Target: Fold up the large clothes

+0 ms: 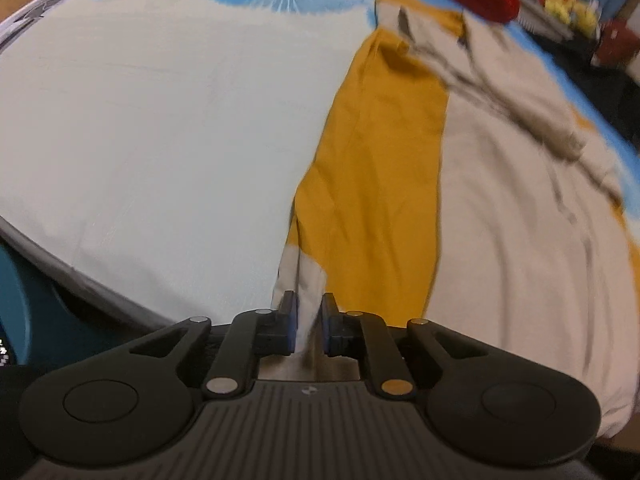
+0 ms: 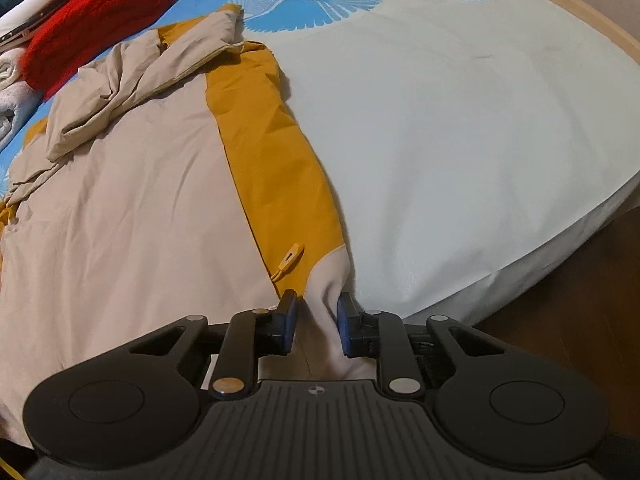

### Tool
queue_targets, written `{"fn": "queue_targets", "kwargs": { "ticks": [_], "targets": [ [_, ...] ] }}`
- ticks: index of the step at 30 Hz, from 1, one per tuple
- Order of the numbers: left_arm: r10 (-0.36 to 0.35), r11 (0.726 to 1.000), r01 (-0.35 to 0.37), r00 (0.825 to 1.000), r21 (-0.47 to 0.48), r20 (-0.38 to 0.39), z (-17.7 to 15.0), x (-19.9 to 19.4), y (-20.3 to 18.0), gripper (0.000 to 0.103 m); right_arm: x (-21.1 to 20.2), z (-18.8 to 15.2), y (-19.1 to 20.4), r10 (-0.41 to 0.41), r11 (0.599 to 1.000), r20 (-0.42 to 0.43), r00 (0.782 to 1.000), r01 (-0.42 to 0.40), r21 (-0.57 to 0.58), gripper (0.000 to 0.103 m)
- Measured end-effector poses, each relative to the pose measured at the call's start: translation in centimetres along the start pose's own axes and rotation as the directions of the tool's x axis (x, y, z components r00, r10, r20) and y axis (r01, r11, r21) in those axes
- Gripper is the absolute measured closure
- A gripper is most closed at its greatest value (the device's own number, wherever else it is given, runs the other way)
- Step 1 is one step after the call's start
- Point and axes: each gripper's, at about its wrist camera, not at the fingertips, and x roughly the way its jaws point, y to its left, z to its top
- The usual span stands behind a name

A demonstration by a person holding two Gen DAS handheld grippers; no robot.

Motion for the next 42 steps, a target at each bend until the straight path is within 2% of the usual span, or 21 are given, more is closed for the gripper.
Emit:
{"fn": "queue_targets", "kwargs": {
  "ticks": [4, 5, 6, 8, 14, 16, 20, 24, 30, 32, 34, 37, 40, 42],
  "targets": [
    [0.009, 1.0, -0.009, 1.0, 0.017, 0.006, -0.2, -0.1, 0.1, 0.088, 0.1, 0.0, 0.0, -0.013, 1.0, -0.007, 1.0, 0.013, -0.003, 0.082],
    [0.007, 1.0, -0.007, 1.0, 0.014, 0.005, -0.2, -0.1, 0.2, 0.09, 0.0, 0.0, 0.0, -0.016, 1.0, -0.008, 1.0, 0.015, -0.001, 0.086],
    [0.005, 1.0, -0.006, 1.0, 0.014, 0.008, -0.2, -0.2, 0.2, 0.092, -0.1, 0.0, -0.1, -0.016, 1.0, -0.007, 1.0, 0.016, 0.005, 0.092],
    [-0.004, 1.0, 0.004, 1.0, 0.019, 0.026, -0.2, -0.7, 0.0, 0.1, -0.2, 0.1, 0.0, -0.007, 1.0, 0.002, 1.0, 0.007, 0.01, 0.096],
    [-0.074, 0.997, 0.069, 0.99, 0.047, 0.119, -0.2, -4.6, -0.4, 0.101, -3.4, 0.4, 0.7, 0.012, 1.0, 0.098, 0.995, -0.01, -0.014, 0.099],
    [-0.105, 0.993, 0.095, 0.983, 0.072, 0.151, -0.1, -6.4, -0.8, 0.101, -5.3, 0.7, 1.3, 0.048, 0.998, 0.146, 0.988, -0.042, -0.041, 0.1],
    [-0.183, 0.981, 0.164, 0.959, 0.103, 0.217, 0.9, -10.5, -0.7, 0.102, -9.7, 1.7, 2.2, 0.148, 0.986, 0.246, 0.958, -0.124, -0.112, 0.101],
    [-0.267, 0.962, 0.24, 0.929, 0.132, 0.258, 1.9, -15.0, -0.3, 0.102, -13.8, 2.8, 1.8, 0.235, 0.969, 0.297, 0.925, -0.197, -0.152, 0.101],
    [-0.417, 0.908, 0.39, 0.877, 0.155, 0.238, 1.4, -22.6, 1.6, 0.102, -20.3, 3.8, -0.7, 0.342, 0.939, 0.364, 0.867, -0.306, -0.154, 0.102],
    [-0.447, 0.894, 0.423, 0.864, 0.151, 0.232, 0.7, -24.9, 2.4, 0.102, -22.6, 3.4, -1.6, 0.378, 0.926, 0.379, 0.844, -0.343, -0.159, 0.102],
    [-0.454, 0.891, 0.434, 0.858, 0.137, 0.239, 0.2, -26.3, 3.4, 0.102, -25.0, 2.7, -2.4, 0.386, 0.922, 0.41, 0.826, -0.342, -0.178, 0.102],
    [-0.476, 0.878, 0.471, 0.846, 0.083, 0.241, 0.6, -26.0, 4.5, 0.102, -26.7, 2.2, -4.2, 0.382, 0.923, 0.446, 0.809, -0.359, -0.14, 0.102],
    [-0.463, 0.884, 0.465, 0.856, 0.047, 0.23, 3.0, -22.7, 4.3, 0.102, -25.8, 3.0, -5.1, 0.387, 0.917, 0.449, 0.806, -0.388, -0.094, 0.102],
    [-0.45, 0.888, 0.46, 0.865, 0.011, 0.222, 5.6, -19.1, 3.5, 0.102, -23.9, 4.3, -4.5, 0.37, 0.926, 0.44, 0.818, -0.366, -0.098, 0.102]
  ]
}}
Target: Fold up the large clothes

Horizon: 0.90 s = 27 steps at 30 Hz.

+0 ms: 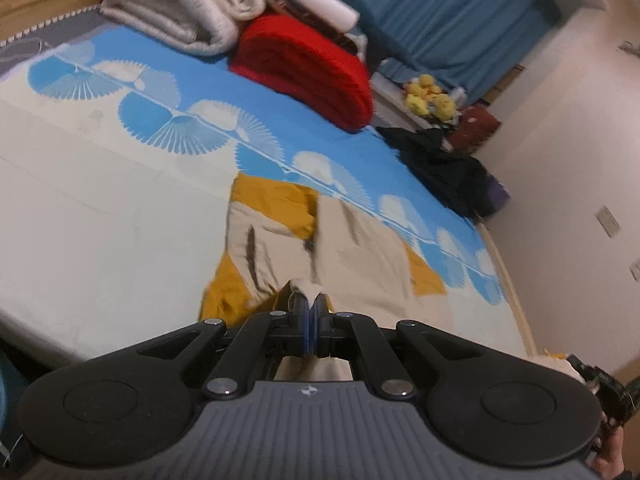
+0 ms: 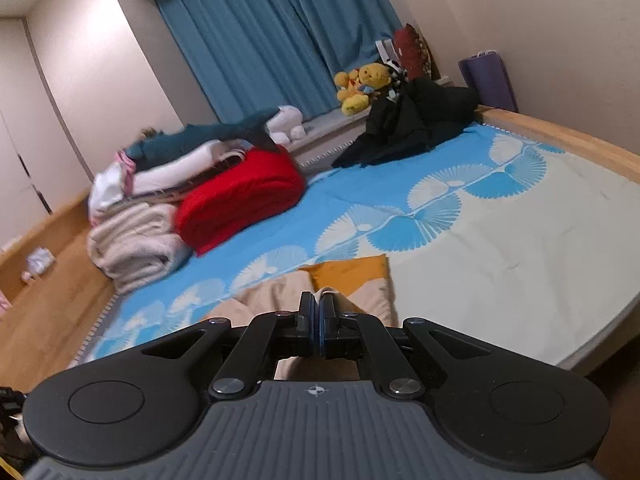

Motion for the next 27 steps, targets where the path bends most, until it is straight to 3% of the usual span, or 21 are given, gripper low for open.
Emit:
{"fn": "queue_targets", "kwargs": {
  "ticks": [4, 6, 7, 8, 11, 13, 15, 17, 19, 23, 27],
  "targets": [
    [0.017, 0.996, -0.019, 1.0, -0.086, -0.024, 3.5, 9.1, 2.4, 0.1, 7.4, 1.1, -0.4, -0.015, 1.0, -0.033, 0.999, 0.016, 0.018, 0.102],
    [0.026, 0.984, -0.03, 0.999, -0.174, -0.023, 5.1, 13.2, 4.3, 0.093, 12.3, 2.1, -0.5, -0.029, 0.999, -0.067, 0.997, 0.031, 0.035, 0.098],
    [0.03, 0.979, -0.034, 0.999, -0.203, -0.019, 5.7, 14.6, 5.2, 0.083, 14.4, 2.5, -0.5, -0.051, 0.998, -0.073, 0.996, 0.053, 0.033, 0.096],
    [0.039, 0.972, -0.04, 0.999, -0.233, -0.011, 6.2, 15.5, 6.0, 0.072, 16.3, 2.9, -0.6, -0.089, 0.995, -0.072, 0.993, 0.091, 0.03, 0.09],
    [0.112, 0.95, -0.105, 0.994, -0.293, 0.005, 6.6, 16.0, 7.5, 0.069, 20.1, 3.6, -1.4, -0.205, 0.977, -0.033, 0.978, 0.207, 0.045, 0.087],
    [0.124, 0.94, -0.119, 0.992, -0.321, -0.003, 6.4, 15.8, 8.0, 0.069, 21.1, 3.0, -2.2, -0.202, 0.977, -0.021, 0.979, 0.203, 0.065, 0.087],
    [0.134, 0.947, -0.142, 0.99, -0.288, -0.045, 6.0, 16.2, 7.7, 0.069, 21.9, 1.1, -2.9, -0.195, 0.98, -0.035, 0.98, 0.196, 0.045, 0.087],
    [0.166, 0.961, -0.18, 0.983, -0.209, -0.082, 5.7, 16.7, 6.9, 0.069, 23.7, 0.5, -3.1, -0.24, 0.97, -0.143, 0.96, 0.244, 0.013, 0.086],
    [0.196, 0.966, -0.21, 0.976, -0.153, -0.098, 5.5, 17.2, 6.3, 0.069, 24.2, 0.3, -2.5, -0.213, 0.977, -0.126, 0.969, 0.21, -0.036, 0.086],
    [0.219, 0.967, -0.23, 0.97, -0.11, -0.103, 4.5, 17.7, 5.6, 0.068, 25.1, -0.4, -1.5, -0.244, 0.967, -0.155, 0.957, 0.229, -0.112, 0.083],
    [0.249, 0.964, -0.258, 0.961, -0.069, -0.117, 4.1, 19.1, 5.2, 0.067, 25.4, -0.9, -1.7, -0.244, 0.967, -0.166, 0.956, 0.227, -0.113, 0.066]
  ]
}}
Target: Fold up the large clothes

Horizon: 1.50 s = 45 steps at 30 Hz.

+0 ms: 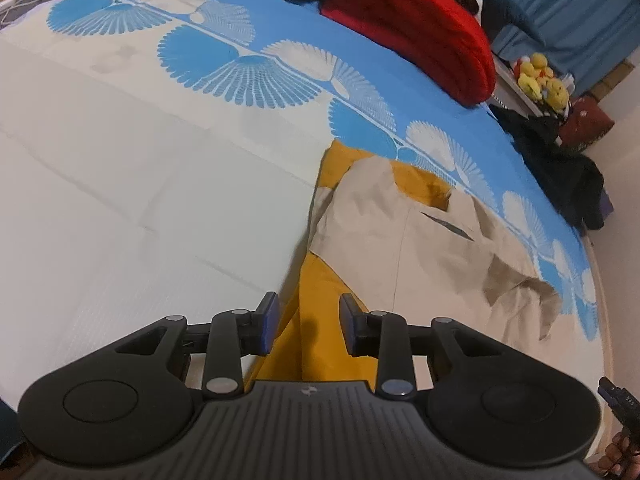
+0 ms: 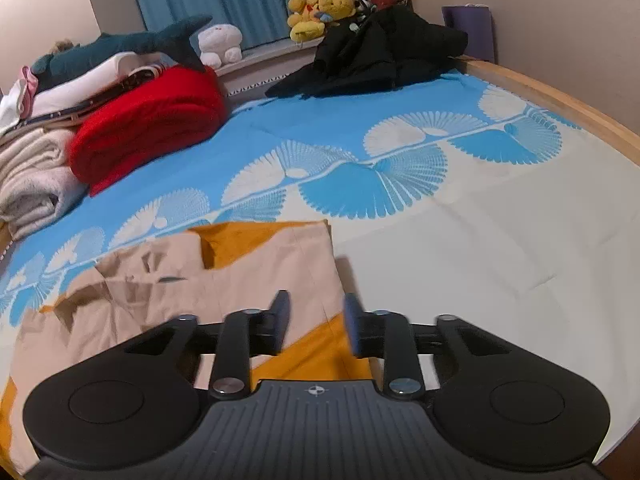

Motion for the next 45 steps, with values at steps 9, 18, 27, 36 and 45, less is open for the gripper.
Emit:
{"fn": "queue_targets", "kwargs": {
  "ticks": [9, 18, 27, 36, 45],
  "targets": [
    [0.028, 0.999, -0.028, 1.0, 0.016, 0.002, 1.0, 2.6, -2.1, 0.059, 3.4, -0.5, -0.7, -0.025, 0.999, -0.081, 0.996, 0.028, 0.032, 0.055],
    [0.087, 0.996, -0.087, 0.996, 0.02, -0.013, 3.2, 6.0, -3.3, 0.046, 8.0, -0.6, 0.5, -0.031, 0.999, -0.174, 0.984, 0.024, -0.045, 0.055],
    [0.122, 0.992, -0.121, 0.992, 0.039, -0.041, 4.2, 9.0, -3.3, 0.047, 9.1, -0.6, 0.8, -0.048, 0.994, -0.178, 0.983, 0.029, -0.107, 0.096],
    [0.036, 0.997, -0.047, 0.986, 0.063, 0.164, 5.8, 5.5, -4.6, 0.102, 3.4, 2.0, 2.5, 0.016, 0.987, 0.081, 0.997, -0.003, -0.158, 0.1],
    [0.041, 0.994, -0.073, 0.934, 0.077, 0.355, 7.3, 5.0, -6.9, 0.102, 3.8, 4.5, 3.2, -0.004, 0.994, 0.275, 0.961, 0.034, -0.105, 0.101]
  ]
}}
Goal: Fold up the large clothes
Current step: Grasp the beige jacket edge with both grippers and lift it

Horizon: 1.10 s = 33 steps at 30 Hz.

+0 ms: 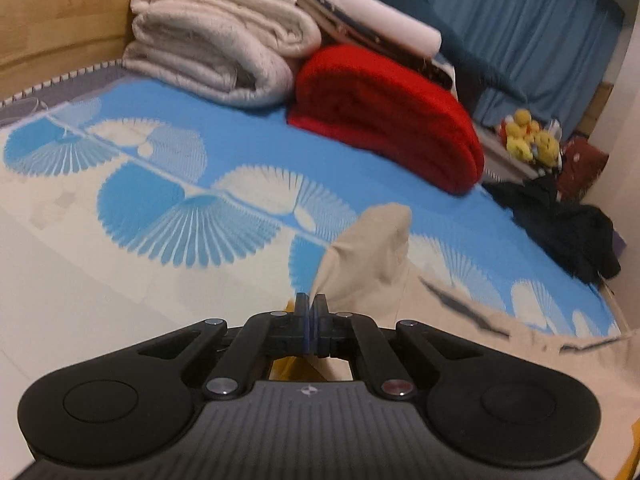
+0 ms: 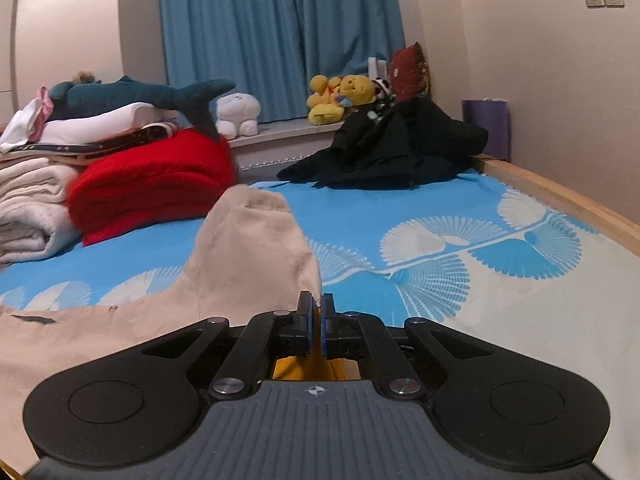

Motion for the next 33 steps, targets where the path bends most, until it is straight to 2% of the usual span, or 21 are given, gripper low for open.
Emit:
{"fn": "queue_targets", "kwargs": {
  "ticks": [4, 7, 8, 10, 11, 12, 13, 15, 16, 17, 20, 21, 22, 23, 24, 26, 27, 28, 30, 32, 33],
  "targets": [
    [0.014, 1.0, -0.014, 0.999, 0.002, 0.051, 0.8, 0.7, -0.5, 0.102, 1.9, 0.5, 0.8, -0.026, 1.0, 0.026, 0.999, 0.026, 0.017, 0.101],
    [0.034, 0.999, -0.032, 0.998, -0.02, 0.056, 1.1, 1.7, -0.3, 0.102, 2.9, 0.6, 1.3, -0.048, 0.998, 0.058, 0.997, 0.045, 0.043, 0.101],
    [0.042, 0.999, -0.041, 0.998, -0.022, 0.04, 1.1, 2.3, -0.1, 0.101, 3.2, 0.6, 1.5, -0.052, 0.998, 0.068, 0.996, 0.049, 0.049, 0.101],
    [0.07, 0.997, -0.072, 0.996, -0.041, -0.054, 0.6, 4.5, 0.4, 0.093, 4.5, 0.3, 1.9, -0.07, 0.997, 0.054, 0.996, 0.067, 0.048, 0.1],
    [0.059, 0.996, -0.066, 0.99, -0.057, -0.125, 0.2, 5.7, 0.8, 0.078, 5.6, 0.0, 1.9, -0.085, 0.995, 0.012, 0.996, 0.084, 0.05, 0.099],
    [0.045, 0.995, -0.063, 0.977, -0.078, -0.207, -0.2, 6.9, 1.3, 0.073, 7.5, -0.8, 1.9, -0.107, 0.993, -0.088, 0.99, 0.111, 0.048, 0.097],
    [0.047, 0.993, -0.073, 0.967, -0.095, -0.249, -0.6, 7.5, 1.6, 0.073, 9.2, -1.6, 1.7, -0.127, 0.99, -0.187, 0.974, 0.136, 0.037, 0.096],
    [0.04, 0.988, -0.075, 0.966, -0.132, -0.256, -0.6, 7.7, 2.2, 0.07, 12.2, -4.0, 0.6, -0.107, 0.988, -0.389, 0.915, 0.14, 0.059, 0.079],
    [0.024, 0.986, -0.064, 0.968, -0.152, -0.25, -0.4, 7.6, 2.5, 0.065, 13.0, -4.8, 0.2, -0.06, 0.989, -0.443, 0.894, 0.113, 0.095, 0.078],
    [0.016, 0.984, -0.06, 0.967, -0.166, -0.253, -0.3, 7.7, 2.7, 0.06, 13.1, -5.1, 0.1, -0.048, 0.99, -0.446, 0.894, 0.101, 0.096, 0.076],
    [-0.009, 0.98, -0.054, 0.949, -0.19, -0.316, -1.0, 8.9, 3.1, 0.061, 13.3, -4.9, 0.4, -0.083, 0.995, -0.423, 0.903, 0.096, 0.009, 0.076],
    [-0.018, 0.981, -0.048, 0.94, -0.187, -0.34, -1.3, 9.4, 3.1, 0.071, 13.4, -4.9, 0.3, -0.08, 0.995, -0.428, 0.9, 0.095, 0.012, 0.08],
    [-0.021, 0.985, -0.039, 0.941, -0.17, -0.337, -1.4, 9.5, 2.8, 0.101, 13.4, -4.8, 0.0, -0.076, 0.995, -0.43, 0.9, 0.094, 0.02, 0.09],
    [-0.013, 0.989, -0.035, 0.95, -0.147, -0.311, -1.1, 9.1, 2.3, 0.101, 13.3, -4.6, 0.0, -0.08, 0.995, -0.418, 0.905, 0.097, 0.021, 0.098],
    [0.0, 0.991, -0.035, 0.965, -0.13, -0.263, -0.9, 8.3, 1.9, 0.101, 12.8, -4.4, 0.2, -0.092, 0.994, -0.386, 0.918, 0.105, 0.012, 0.1],
    [-0.016, 0.994, 0.0, 0.989, -0.107, -0.149, -0.2, 6.9, 0.9, 0.101, 11.5, -3.5, 0.4, -0.096, 0.993, -0.296, 0.95, 0.111, 0.035, 0.101],
    [-0.019, 0.997, 0.01, 0.993, -0.074, -0.115, 0.0, 6.5, 0.3, 0.101, 10.7, -2.9, 0.5, -0.101, 0.992, -0.256, 0.961, 0.118, 0.053, 0.101],
    [-0.003, 0.999, -0.001, 0.993, -0.037, -0.119, -0.1, 6.6, -0.2, 0.101, 10.4, -2.5, 0.3, -0.11, 0.99, -0.223, 0.969, 0.126, 0.06, 0.101],
    [0.05, 0.999, -0.053, 0.976, -0.008, -0.211, -1.0, 8.1, -0.4, 0.098, 10.1, -2.4, 0.4, -0.148, 0.987, -0.201, 0.968, 0.157, 0.03, 0.101],
    [0.092, 0.994, -0.103, 0.948, -0.022, -0.305, -2.0, 9.2, 0.2, 0.087, 10.8, -3.1, 0.1, -0.168, 0.984, -0.255, 0.952, 0.179, 0.019, 0.101],
    [0.115, 0.991, -0.129, 0.946, -0.027, -0.302, -2.1, 9.0, 0.5, 0.085, 11.3, -3.6, 0.0, -0.178, 0.982, -0.29, 0.94, 0.189, 0.01, 0.1]
  ]
}}
